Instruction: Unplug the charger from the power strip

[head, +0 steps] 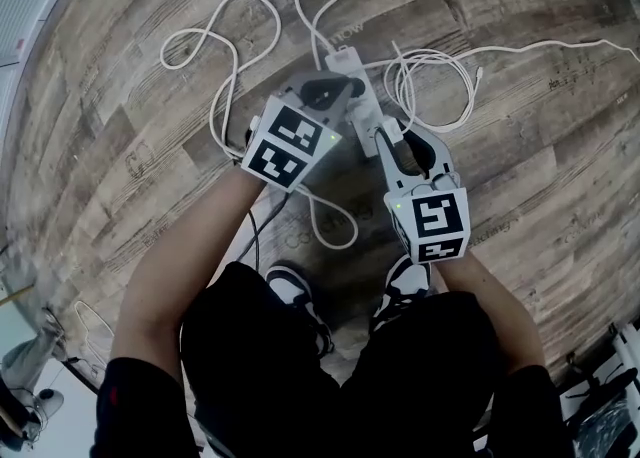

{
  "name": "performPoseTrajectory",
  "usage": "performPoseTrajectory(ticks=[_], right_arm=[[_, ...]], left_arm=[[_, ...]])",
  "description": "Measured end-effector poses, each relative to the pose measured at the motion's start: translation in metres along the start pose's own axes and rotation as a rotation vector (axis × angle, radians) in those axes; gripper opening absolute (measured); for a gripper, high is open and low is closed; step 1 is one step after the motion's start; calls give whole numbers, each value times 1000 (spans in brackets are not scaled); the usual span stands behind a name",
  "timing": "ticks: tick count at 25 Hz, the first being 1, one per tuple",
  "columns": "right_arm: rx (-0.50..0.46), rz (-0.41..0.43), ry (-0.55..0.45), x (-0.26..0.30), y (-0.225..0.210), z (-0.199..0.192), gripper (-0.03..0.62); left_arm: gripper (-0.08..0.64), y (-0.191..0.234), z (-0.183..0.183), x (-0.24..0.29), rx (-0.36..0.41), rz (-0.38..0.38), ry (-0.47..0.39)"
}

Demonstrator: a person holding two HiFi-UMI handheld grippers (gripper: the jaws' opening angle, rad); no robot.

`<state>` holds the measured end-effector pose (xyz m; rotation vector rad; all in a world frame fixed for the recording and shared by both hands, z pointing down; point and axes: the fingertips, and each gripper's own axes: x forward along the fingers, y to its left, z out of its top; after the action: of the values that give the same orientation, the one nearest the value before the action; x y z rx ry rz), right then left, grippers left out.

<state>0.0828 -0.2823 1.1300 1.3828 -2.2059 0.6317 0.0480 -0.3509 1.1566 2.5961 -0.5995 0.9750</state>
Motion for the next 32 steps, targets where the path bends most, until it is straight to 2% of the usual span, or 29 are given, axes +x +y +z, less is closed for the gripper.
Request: performPoseTrajectory(ticks=[6,11,15,23,29,32], right_arm=[[0,63,-26,-29,-1,40,109],[48,53,-68,-81,-8,96,109],[101,48,-102,-133,-13,147,109],[148,29,-198,-241,-1,243,109],[207,32,-181,-315,20,300,109],[228,44,-189,-351,37,335,109]], left_arm=[[20,-4,40,-36,7,35,-46],[20,-7,89,-96,-5,93,-96],[18,-14,136,-153,-27,155,-144],[20,-44,215,-271,-102,221,-172],[20,-66,272,-380,-182,327,-225],[18,-85,296,-435,-182,345,-235]])
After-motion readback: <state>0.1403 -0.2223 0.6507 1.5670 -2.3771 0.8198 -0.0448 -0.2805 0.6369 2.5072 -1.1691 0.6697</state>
